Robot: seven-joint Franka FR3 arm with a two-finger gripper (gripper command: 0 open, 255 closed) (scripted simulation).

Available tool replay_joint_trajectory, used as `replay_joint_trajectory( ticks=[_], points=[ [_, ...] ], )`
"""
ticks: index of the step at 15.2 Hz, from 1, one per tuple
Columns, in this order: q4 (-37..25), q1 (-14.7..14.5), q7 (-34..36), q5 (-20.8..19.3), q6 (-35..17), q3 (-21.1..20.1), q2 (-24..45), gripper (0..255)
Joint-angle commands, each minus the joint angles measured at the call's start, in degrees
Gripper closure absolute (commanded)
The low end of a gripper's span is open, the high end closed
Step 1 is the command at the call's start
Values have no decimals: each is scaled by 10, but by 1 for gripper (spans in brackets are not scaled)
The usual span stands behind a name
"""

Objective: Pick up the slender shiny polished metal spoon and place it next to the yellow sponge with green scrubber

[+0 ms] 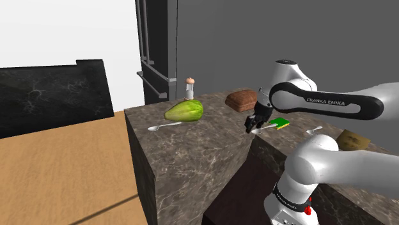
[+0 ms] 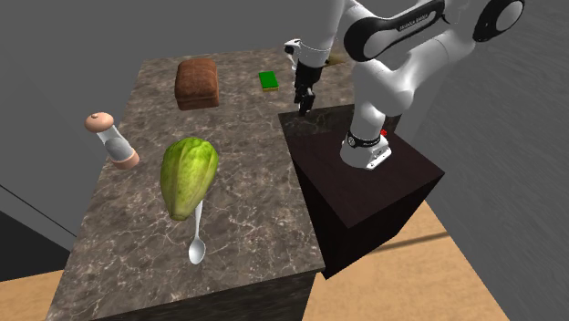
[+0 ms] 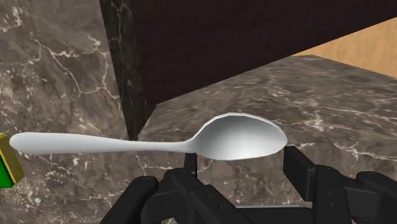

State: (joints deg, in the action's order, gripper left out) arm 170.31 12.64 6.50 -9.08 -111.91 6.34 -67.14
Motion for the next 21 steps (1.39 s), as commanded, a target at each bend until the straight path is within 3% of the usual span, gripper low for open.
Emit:
replay_joint_trajectory(
  ticks=[1,6,12,16,21],
  points=[
    [9,30,-38,-28,9,35,-20,255],
    [7,104,-131,-98,34,122,-49,255],
    [-26,173,-235,-180,36,229,-28,255],
    [-69,198,-303,-230,25,305,11,255],
    [-39,208,-302,-256,-15,331,22,255]
  ],
)
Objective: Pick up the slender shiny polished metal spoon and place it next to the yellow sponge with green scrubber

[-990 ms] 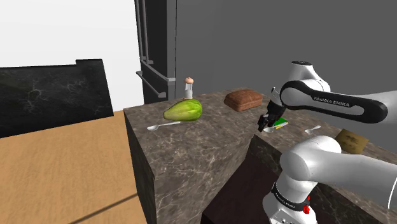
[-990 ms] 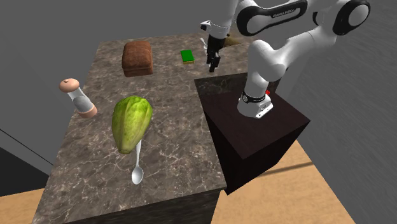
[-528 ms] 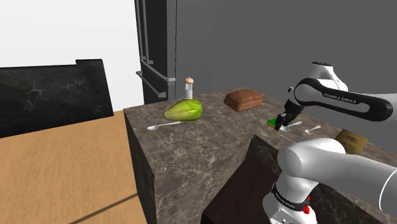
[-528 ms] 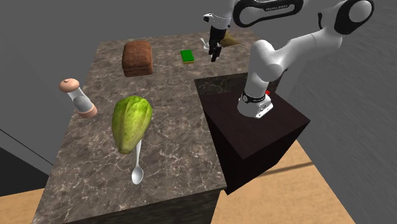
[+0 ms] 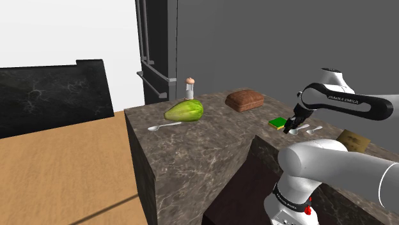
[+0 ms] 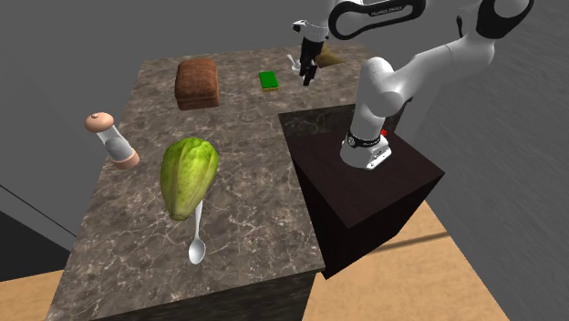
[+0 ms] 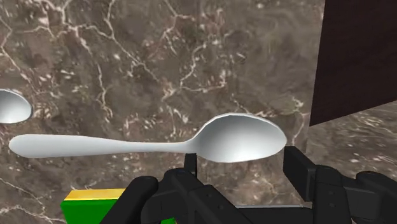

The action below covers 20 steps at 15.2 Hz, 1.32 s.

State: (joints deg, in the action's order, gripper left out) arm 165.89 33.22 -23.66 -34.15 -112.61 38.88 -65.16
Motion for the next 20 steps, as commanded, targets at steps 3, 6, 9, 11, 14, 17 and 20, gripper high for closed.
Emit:
replay_joint_trajectory(
  ticks=[3,6,9,11,14,17,20],
  points=[
    [22,8,0,-23,-34,23,13,255],
    [38,14,0,-41,-62,41,27,255],
    [52,18,2,-60,-93,61,44,255],
    [60,20,3,-72,-111,72,56,255],
    [60,20,3,-72,-111,72,56,255],
    [60,20,3,-72,-111,72,56,255],
    [60,20,3,-72,-111,72,56,0]
  ],
)
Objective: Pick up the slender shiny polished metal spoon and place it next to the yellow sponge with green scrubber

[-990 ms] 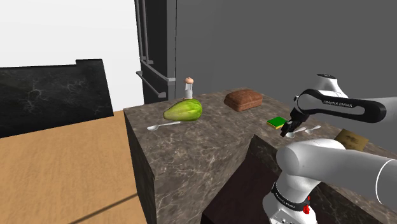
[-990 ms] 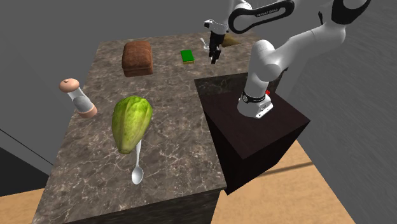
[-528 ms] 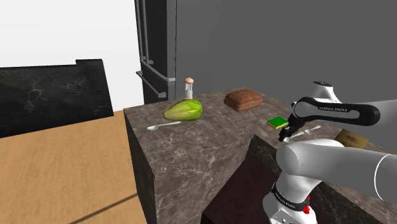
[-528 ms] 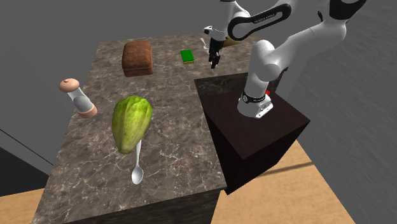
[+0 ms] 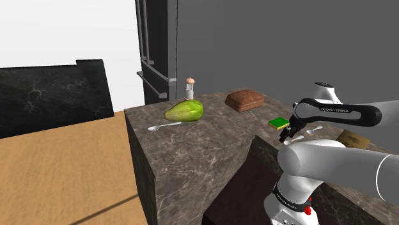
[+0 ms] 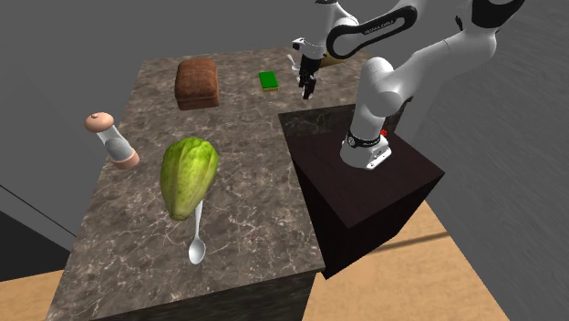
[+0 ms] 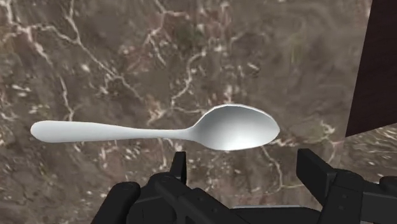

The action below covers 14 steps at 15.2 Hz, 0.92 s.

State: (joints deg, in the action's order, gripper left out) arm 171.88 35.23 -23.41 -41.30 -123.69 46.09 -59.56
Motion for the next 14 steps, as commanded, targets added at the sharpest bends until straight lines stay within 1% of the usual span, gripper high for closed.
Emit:
replay_joint_trajectory(
  ticks=[1,4,7,8,14],
  points=[
    [0,0,0,0,0,0,0,0],
    [0,0,0,0,0,0,0,0],
    [-30,0,-9,46,83,-49,-56,0],
    [-39,-1,-11,58,103,-61,-67,0],
    [-39,-1,-11,58,103,-61,-67,0]
  ],
)
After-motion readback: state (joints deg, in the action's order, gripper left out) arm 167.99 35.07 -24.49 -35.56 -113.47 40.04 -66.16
